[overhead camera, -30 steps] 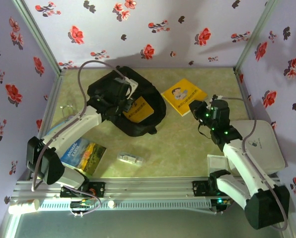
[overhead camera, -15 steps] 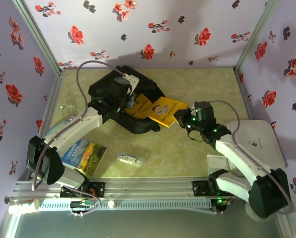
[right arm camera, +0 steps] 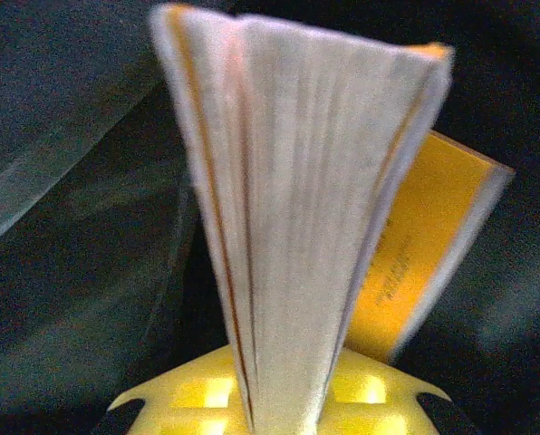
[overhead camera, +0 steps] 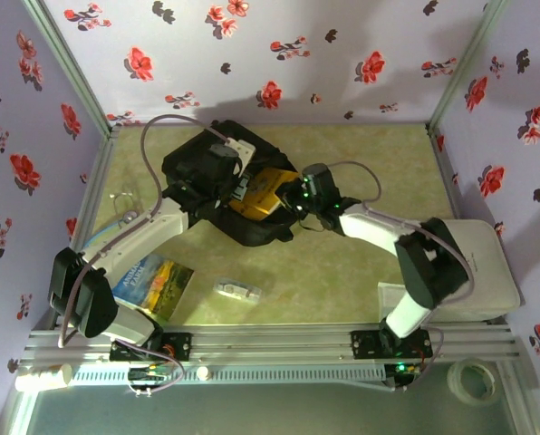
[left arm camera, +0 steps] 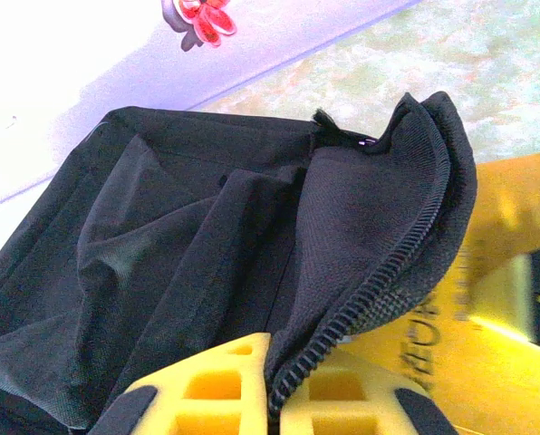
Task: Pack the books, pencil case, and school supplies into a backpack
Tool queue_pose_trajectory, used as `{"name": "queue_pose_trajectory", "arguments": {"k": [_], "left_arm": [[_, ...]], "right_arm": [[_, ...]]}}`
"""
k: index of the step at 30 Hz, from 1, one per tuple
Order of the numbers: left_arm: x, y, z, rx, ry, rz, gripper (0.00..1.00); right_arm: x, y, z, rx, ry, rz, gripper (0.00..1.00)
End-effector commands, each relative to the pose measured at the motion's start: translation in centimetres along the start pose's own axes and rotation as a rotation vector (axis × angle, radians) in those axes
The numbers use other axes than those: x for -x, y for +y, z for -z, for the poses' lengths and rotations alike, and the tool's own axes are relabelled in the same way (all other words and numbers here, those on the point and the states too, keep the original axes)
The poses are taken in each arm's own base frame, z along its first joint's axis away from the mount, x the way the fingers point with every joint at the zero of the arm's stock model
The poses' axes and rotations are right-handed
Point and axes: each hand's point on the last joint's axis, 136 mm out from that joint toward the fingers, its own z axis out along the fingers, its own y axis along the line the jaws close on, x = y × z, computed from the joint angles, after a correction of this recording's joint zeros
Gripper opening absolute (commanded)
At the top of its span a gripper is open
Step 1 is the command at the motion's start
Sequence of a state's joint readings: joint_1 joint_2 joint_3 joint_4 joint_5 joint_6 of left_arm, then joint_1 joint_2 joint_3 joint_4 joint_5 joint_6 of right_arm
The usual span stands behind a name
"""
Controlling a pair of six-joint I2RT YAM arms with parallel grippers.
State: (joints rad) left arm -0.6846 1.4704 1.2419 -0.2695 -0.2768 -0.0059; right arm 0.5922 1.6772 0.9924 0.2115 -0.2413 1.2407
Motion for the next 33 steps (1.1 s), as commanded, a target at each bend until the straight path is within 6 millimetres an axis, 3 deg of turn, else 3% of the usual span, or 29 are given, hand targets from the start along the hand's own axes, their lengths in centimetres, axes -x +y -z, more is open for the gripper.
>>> {"name": "queue_pose_trajectory", "arguments": {"k": [1,11,13,17,20,23,26,28,29,33], "left_arm": [[4.2,0.3,1.7,-0.001,-0.142,0.092,0.07],[4.7,1.2,1.9,0.012,-0.145,0.141,0.07],[4.5,1.3,1.8,0.013,-0.139,0.147,0.07],[3.9,1.6,1.8,0.012,-0.122,0.166,0.09],[3.1,1.7,1.7,-0.020,-0.099,0.196,0.10],[1.7,0.9,1.3,-0.080,-0.057,0.213,0.19],[0.2,-0.3,1.1,-0.149,-0.013,0.240,0.38],[-1.0,0.2,0.9,-0.139,0.013,0.296,0.66],[-1.9,0.9,0.5,-0.116,0.036,0.345,0.75],[-6.5,5.6,-0.6,0.024,0.143,0.619,0.82]], "right_arm": [[1.0,2.2,-1.6,0.070,-0.036,-0.023,0.04],[-0.3,-0.2,-6.1,0.050,0.074,-0.067,0.19],[-0.2,0.0,-5.7,0.055,0.084,-0.060,0.30],[1.5,0.5,-1.5,0.098,0.007,-0.045,0.52],[2.9,-0.2,2.3,0.090,-0.053,-0.035,0.58],[4.3,-2.2,5.8,0.041,-0.131,-0.042,0.63],[5.9,-4.6,9.0,-0.055,-0.228,-0.031,0.69],[6.8,-5.7,10.8,-0.110,-0.285,-0.008,0.72],[7.2,-6.0,11.6,-0.134,-0.312,0.007,0.74],[8.2,-6.2,13.5,-0.184,-0.373,0.047,0.77]]}}
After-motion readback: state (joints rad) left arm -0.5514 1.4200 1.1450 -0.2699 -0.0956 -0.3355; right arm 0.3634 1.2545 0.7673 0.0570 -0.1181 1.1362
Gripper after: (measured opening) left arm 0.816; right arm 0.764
